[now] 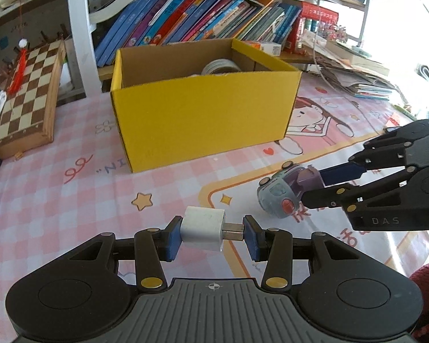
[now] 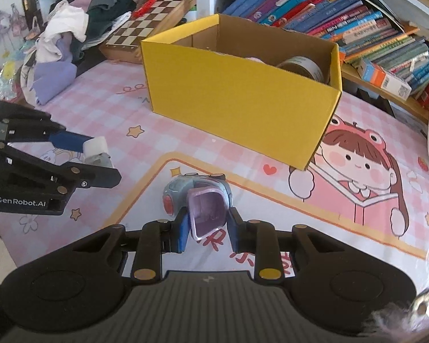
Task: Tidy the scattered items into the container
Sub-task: 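Lift and carry the toy car with the right gripper while the left gripper carries the charger over the box, then open the right gripper to drop the toy car while the left gripper releases the charger into the box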
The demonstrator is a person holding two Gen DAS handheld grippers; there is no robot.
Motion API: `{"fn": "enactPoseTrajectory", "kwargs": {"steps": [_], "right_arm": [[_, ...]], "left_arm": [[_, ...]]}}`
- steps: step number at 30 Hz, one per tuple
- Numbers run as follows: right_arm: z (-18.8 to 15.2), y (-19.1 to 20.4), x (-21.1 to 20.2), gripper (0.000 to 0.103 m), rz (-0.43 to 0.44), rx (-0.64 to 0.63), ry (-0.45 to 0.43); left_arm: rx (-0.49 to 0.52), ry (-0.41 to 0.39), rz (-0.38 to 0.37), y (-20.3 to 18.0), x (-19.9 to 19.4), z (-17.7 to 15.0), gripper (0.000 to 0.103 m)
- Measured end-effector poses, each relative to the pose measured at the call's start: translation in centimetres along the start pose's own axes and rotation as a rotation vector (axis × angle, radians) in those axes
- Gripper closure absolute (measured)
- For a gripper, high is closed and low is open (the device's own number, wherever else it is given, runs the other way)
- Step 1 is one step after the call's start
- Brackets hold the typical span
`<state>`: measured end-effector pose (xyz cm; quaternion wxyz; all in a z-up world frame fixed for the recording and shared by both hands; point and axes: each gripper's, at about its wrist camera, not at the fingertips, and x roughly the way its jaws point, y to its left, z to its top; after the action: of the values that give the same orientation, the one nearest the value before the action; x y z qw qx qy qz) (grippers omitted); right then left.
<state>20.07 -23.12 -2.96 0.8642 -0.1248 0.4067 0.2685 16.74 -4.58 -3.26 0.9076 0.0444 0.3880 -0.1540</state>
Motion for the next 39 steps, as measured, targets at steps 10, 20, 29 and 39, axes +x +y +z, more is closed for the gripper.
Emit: {"fn": "enactPoseTrajectory", "kwargs": {"steps": [10, 20, 29, 39], "right_arm": [[2.9, -0.2, -1.9, 0.077, 0.005, -0.089, -0.059], [7.3, -1.7, -4.2, 0.077, 0.0, -0.207, -0.132], [12.4, -4.1, -4.7, 0.077, -0.017, -0.289, -0.195], [18.3, -7.5, 1.0, 0.077, -0.033, -0.256, -0.177]], "left_arm": [[0.092, -0.102, -0.023, -0.9, -2.1, 3.2, 0.06], [0.206, -0.177, -0.011, -1.1, -2.7, 7.7, 0.06], [0.24, -0.232, 0.022, 0.0, -2.2, 12.6, 0.06], [0.169, -0.169, 0.092, 2.3, 2.9, 16.5, 0.06]]}}
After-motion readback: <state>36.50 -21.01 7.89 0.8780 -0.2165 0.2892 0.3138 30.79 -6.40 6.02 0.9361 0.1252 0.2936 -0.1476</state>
